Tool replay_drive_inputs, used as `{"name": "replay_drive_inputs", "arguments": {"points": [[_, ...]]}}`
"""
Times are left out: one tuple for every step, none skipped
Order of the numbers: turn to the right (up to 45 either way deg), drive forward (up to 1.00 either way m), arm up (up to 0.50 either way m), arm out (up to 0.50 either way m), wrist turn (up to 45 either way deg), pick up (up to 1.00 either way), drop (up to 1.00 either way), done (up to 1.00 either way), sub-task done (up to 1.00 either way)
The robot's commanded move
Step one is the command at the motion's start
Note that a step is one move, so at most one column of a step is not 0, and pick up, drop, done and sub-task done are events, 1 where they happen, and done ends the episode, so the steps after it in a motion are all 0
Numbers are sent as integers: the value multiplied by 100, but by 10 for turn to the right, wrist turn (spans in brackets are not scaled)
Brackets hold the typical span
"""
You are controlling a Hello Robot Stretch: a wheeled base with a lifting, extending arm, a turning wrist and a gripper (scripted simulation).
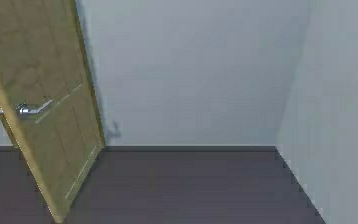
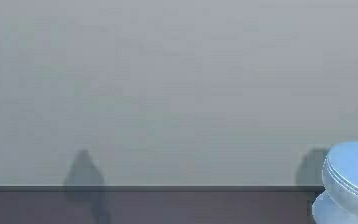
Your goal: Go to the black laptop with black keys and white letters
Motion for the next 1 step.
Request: {"name": "replay_drive_inputs", "arguments": {"points": [[-450, 0, 0, 0, 0, 0, 0, 0, 0]]}}
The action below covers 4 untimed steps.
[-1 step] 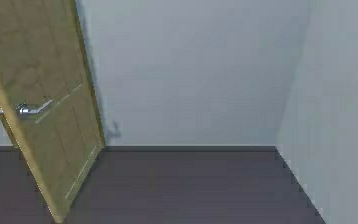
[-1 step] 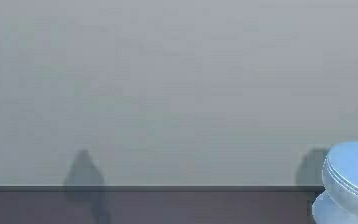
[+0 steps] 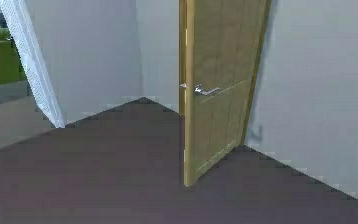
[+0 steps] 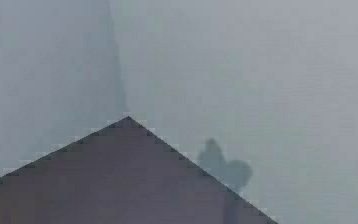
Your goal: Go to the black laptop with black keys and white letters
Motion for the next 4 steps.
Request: {"name": "replay_drive_inputs", "arguments": {"points": [[-450, 0, 0, 0, 0, 0, 0, 0, 0], [0, 100, 0, 0, 0, 0, 0, 0, 0], [-30, 0, 0, 0, 0, 0, 0, 0, 0], [0, 100, 0, 0, 0, 0, 0, 0, 0]]}}
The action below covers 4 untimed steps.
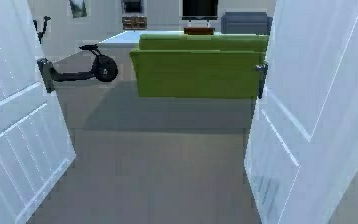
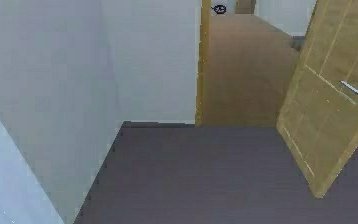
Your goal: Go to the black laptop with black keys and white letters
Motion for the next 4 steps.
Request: {"name": "replay_drive_inputs", "arguments": {"points": [[0, 100, 0, 0, 0, 0, 0, 0, 0], [-60, 0, 0, 0, 0, 0, 0, 0, 0], [0, 25, 0, 0, 0, 0, 0, 0, 0], [60, 0, 0, 0, 0, 0, 0, 0, 0]]}}
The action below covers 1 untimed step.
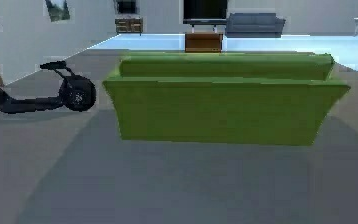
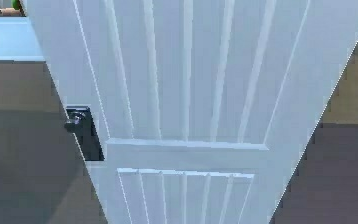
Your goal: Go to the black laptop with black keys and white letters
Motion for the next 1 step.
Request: {"name": "replay_drive_inputs", "arguments": {"points": [[0, 65, 0, 0, 0, 0, 0, 0, 0]]}}
